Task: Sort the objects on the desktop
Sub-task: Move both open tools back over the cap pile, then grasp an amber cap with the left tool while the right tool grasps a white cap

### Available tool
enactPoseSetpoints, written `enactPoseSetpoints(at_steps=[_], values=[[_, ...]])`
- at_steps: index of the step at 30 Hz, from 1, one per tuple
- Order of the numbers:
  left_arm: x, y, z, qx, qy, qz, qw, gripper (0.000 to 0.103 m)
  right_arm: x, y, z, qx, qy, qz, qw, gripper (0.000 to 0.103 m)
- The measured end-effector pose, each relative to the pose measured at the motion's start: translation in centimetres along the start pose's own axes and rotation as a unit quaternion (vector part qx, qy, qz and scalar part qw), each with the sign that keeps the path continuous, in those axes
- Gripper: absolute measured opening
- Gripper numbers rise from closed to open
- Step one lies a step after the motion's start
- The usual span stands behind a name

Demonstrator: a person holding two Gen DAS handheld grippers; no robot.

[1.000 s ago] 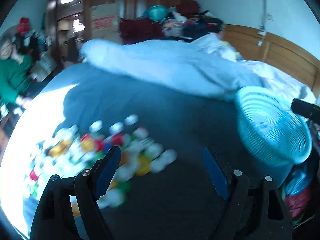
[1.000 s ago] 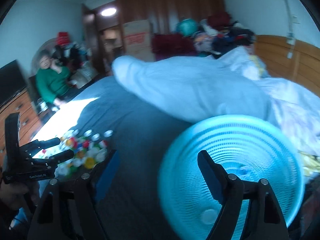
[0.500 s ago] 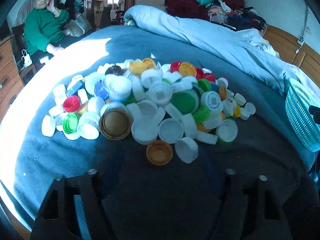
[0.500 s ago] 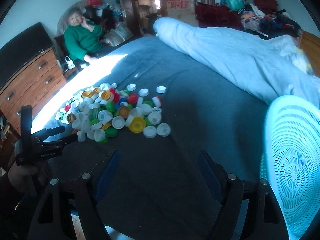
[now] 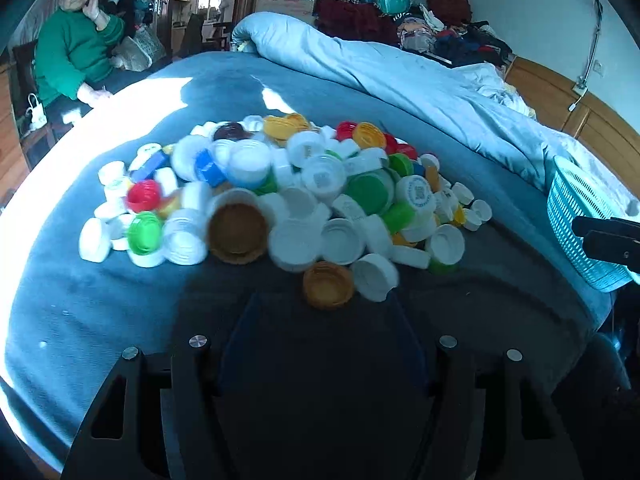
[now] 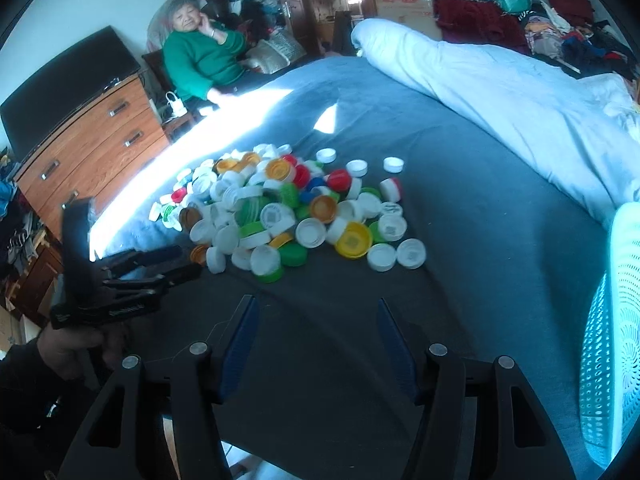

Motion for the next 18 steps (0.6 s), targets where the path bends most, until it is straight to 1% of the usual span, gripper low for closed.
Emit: enactPoseSetpoints(at_steps=[2,5,6,7,9,10,11,12,14,18], values=[[0.3,0.0,-0.6,0.007,0.005,-0.002,1.0,0.059,0.5,-0.1,-0.2,-0.001,0.003,-0.006,1.0,0.066],[1.1,0.5,0.3,0.03,-0.005,0.003,0.9995,0.058,1.2,-0.1,-1.0,-0.005,0.009,-0.011,1.0,0.066],[1.5,0.6,0.8,0.037,-0.009,0.002,0.9993,0.056,1.4,-0.1,-1.2,-0.005,0.012,-0.011,1.0,0.066],[2.3,0.4,1.4,0.044,-0.016,-0.009,0.9989,0.053,1.6,0.0,-1.3,-0.005,0.014,-0.013,1.0,0.065],[3.0,0.5,1.9,0.048,-0.014,-0.012,0.9987,0.05,2.1,0.0,-1.9,-0.007,0.023,-0.017,1.0,0.049],[3.1,0.6,1.7,0.048,-0.011,-0.008,0.9988,0.041,2.4,0.0,-2.2,-0.009,0.028,-0.019,0.999,0.037],[3.2,0.8,1.3,0.041,-0.006,-0.009,0.9991,0.034,2.7,0.0,-2.5,-0.011,0.033,-0.021,0.999,0.033],[3.2,0.8,1.0,0.035,-0.007,-0.01,0.9993,0.025,3.3,0.0,-3.0,-0.014,0.037,-0.023,0.999,0.033],[2.7,0.6,0.0,0.022,-0.016,-0.015,0.9995,0.025,4.3,0.0,-3.7,-0.015,0.049,-0.027,0.998,0.033],[0.8,0.3,-1.2,0.007,-0.017,-0.006,0.9998,0.024,7.2,0.5,-5.6,-0.028,0.078,-0.031,0.996,0.033]])
Point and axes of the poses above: each gripper's, at about its wrist camera, not at the fingertips, and x roughly the way its jaws point, z to its right, y to its top, the point moved 10 cm from there along x, roughly the way its jaws point, and after that the axes turned 13 degrees about y, right-handed, at the moved point
